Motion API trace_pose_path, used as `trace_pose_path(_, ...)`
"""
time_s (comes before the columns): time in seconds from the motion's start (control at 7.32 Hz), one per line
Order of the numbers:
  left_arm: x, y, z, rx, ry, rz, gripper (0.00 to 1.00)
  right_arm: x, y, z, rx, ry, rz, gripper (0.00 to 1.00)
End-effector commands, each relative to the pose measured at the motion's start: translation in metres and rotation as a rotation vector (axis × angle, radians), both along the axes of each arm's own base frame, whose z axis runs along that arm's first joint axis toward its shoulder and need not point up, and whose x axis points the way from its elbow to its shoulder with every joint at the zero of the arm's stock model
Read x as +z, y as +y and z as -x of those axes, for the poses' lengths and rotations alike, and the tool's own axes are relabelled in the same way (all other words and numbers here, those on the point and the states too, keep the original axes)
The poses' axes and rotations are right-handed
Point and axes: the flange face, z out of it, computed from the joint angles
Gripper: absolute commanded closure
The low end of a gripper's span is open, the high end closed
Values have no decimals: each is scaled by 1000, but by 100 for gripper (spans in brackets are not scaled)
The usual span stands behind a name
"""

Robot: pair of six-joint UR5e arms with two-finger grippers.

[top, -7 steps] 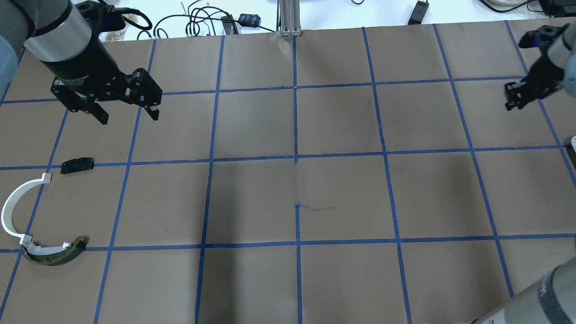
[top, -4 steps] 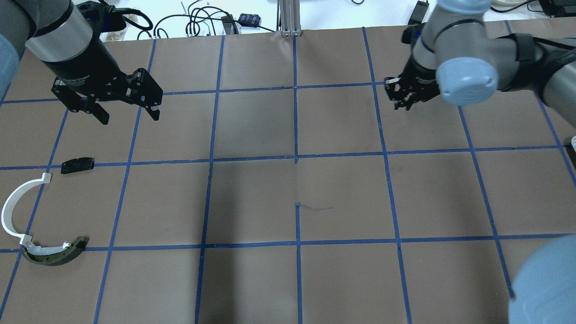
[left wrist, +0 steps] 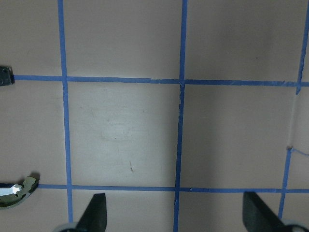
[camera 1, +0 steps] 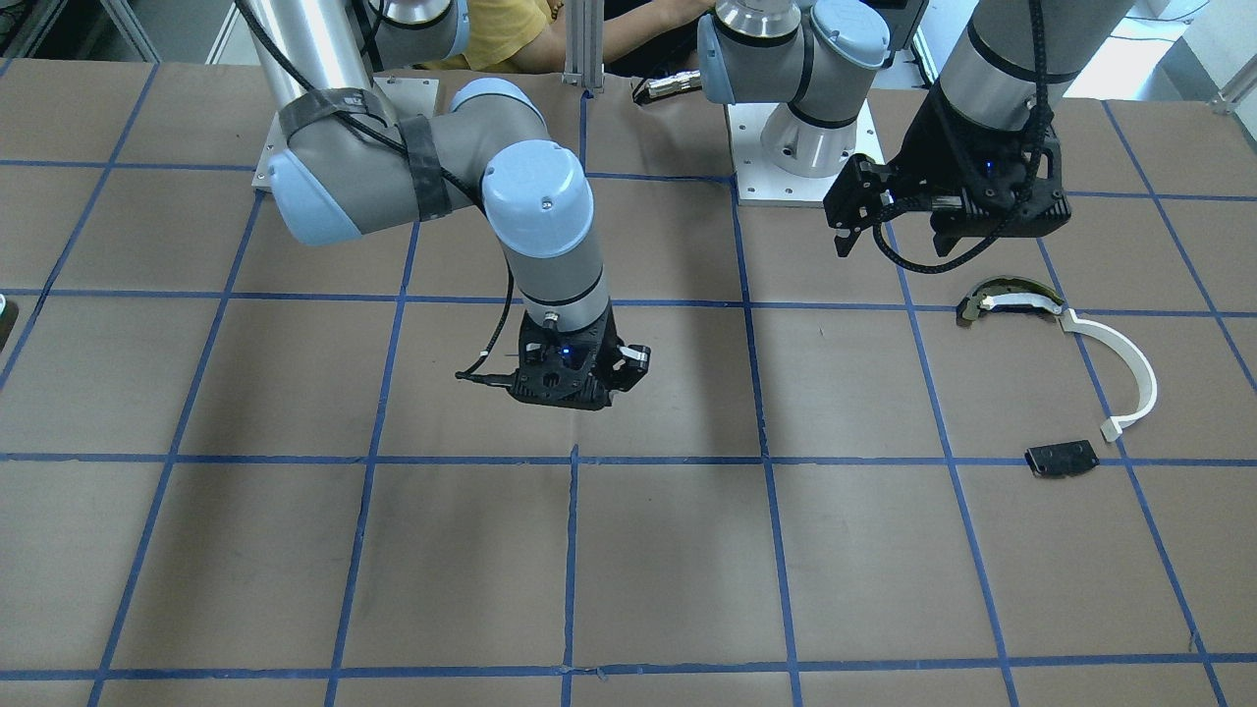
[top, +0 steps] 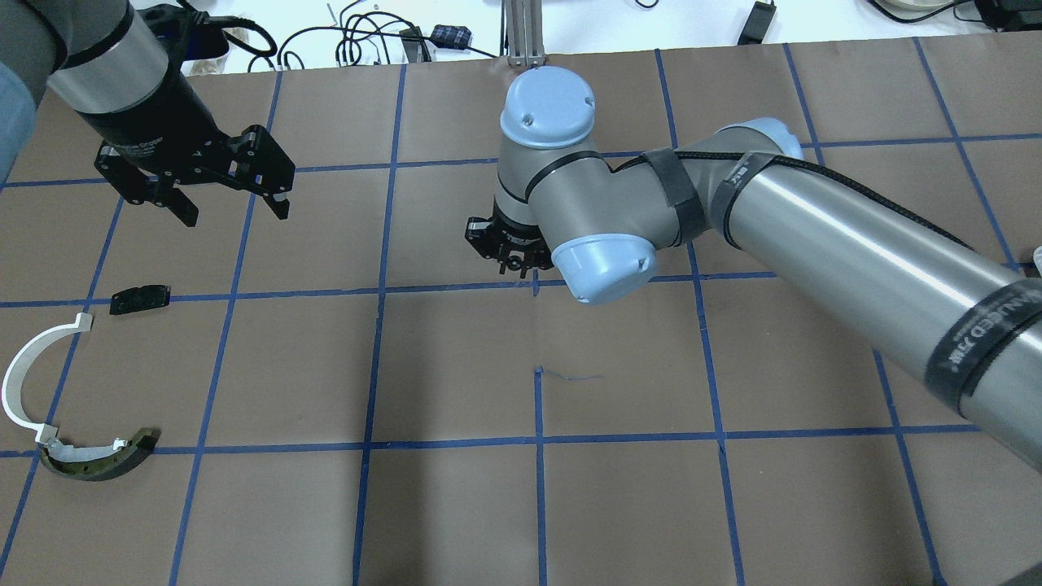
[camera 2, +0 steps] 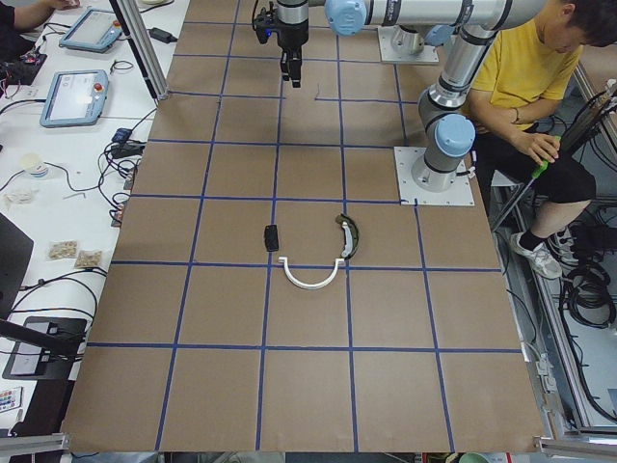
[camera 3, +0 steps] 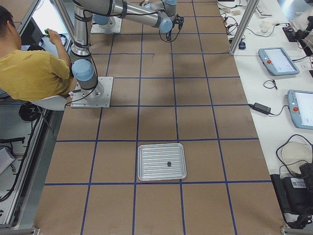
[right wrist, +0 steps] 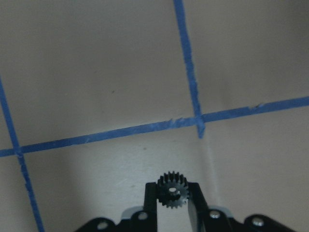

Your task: Place bearing gear from tray to pile

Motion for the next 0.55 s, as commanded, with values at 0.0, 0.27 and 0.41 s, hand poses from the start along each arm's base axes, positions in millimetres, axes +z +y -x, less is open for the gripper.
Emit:
trace_pose_path(0.0, -3, -2, 1, 0, 12, -5, 0, -43, 14, -10, -10, 2, -74, 52)
trace_pose_path(0.27, -7, -5, 0, 2, 9, -11, 0, -47, 15, -2, -9, 19, -6, 0)
trace_pose_path(0.41, -5, -5, -3, 3, 0, -7, 0, -33, 1, 15, -40, 14, 22, 0)
